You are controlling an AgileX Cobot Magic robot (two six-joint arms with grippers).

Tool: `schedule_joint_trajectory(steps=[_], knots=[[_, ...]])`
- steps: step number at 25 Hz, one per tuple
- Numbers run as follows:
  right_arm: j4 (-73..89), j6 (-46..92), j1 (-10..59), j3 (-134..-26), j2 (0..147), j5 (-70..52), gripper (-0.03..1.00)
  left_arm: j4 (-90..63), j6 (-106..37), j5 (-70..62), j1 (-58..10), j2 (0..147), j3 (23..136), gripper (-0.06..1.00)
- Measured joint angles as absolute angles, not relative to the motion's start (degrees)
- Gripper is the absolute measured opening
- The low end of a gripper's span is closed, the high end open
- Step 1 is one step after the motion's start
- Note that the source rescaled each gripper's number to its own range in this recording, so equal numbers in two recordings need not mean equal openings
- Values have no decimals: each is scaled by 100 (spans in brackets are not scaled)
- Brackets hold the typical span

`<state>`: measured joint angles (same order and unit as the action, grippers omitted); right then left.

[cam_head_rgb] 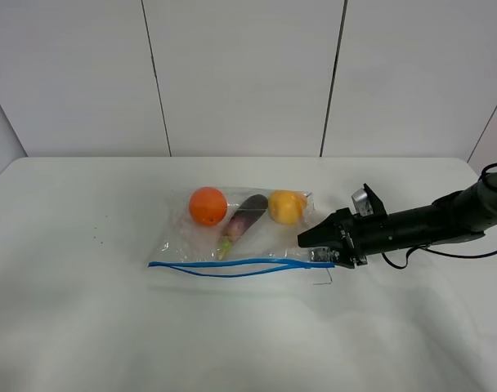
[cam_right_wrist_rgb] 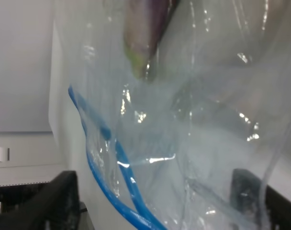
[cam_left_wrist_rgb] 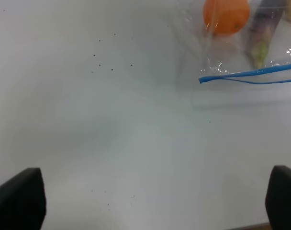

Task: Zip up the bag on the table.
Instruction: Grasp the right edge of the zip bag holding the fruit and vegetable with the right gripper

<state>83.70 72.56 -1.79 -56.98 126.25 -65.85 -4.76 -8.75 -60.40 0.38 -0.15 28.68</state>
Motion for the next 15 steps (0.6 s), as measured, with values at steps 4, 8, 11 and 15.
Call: schedule_joint_trajectory(steps=[4,8,11,15], knots=[[8370,7256,-179,-5698,12625,-6596,67,-476,-875,-6040,38,-15,2868,100],[8370,7256,-179,-5698,12625,-6596,54,-476,-875,-6040,38,-15,2868,100],[8370,7256,-179,-5698,12625,-6596,40,-476,-875,-6040,38,-15,2868,100],[8370,7256,-179,-5698,12625,-6596,30,-476,-875,-6040,38,-15,2868,100]])
